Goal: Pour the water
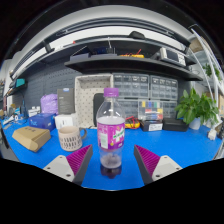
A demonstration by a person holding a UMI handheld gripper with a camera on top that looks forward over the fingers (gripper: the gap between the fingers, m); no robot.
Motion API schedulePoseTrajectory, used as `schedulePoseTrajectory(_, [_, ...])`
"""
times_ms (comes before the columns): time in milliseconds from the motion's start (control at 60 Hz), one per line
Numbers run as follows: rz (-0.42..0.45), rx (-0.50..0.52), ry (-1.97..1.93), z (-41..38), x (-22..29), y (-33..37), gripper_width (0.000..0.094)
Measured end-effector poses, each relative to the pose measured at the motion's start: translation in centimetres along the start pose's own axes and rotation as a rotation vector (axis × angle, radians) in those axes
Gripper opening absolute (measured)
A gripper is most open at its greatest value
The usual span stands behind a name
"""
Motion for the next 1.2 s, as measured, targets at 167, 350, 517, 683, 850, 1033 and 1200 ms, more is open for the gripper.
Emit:
schedulePoseTrajectory(167, [0.023,-0.003,0.009,-0.1,1.7,-3.1,0.0843])
schedulePoseTrajectory(350, [0.017,0.003,0.018,-0.6,1.6,-5.0,0.0569])
schedulePoseTrajectory(517, [0.033,0.009,0.041,-0.8,1.7,-4.9,0.0371])
schedulePoseTrajectory(683, [0.049,0.002,0.076,-1.4,1.7,-4.8,0.0331])
schedulePoseTrajectory(850, [0.034,0.010,0.198,-1.9,2.1,-5.6,0.0329])
schedulePoseTrajectory(1033, [0.000,-0.024,0.597,-1.8,3.5,-9.1,0.0330])
schedulePoseTrajectory(1200, [0.012,-0.059,1.032,-2.8,5.6,-12.9,0.0330])
Point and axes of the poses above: the point between the fingertips, and its own axes, seen from behind it with the camera up: z to the right, x up, y backward, against the way the camera looks, the point moved 2 cm from there along y, backward, against the way the camera looks
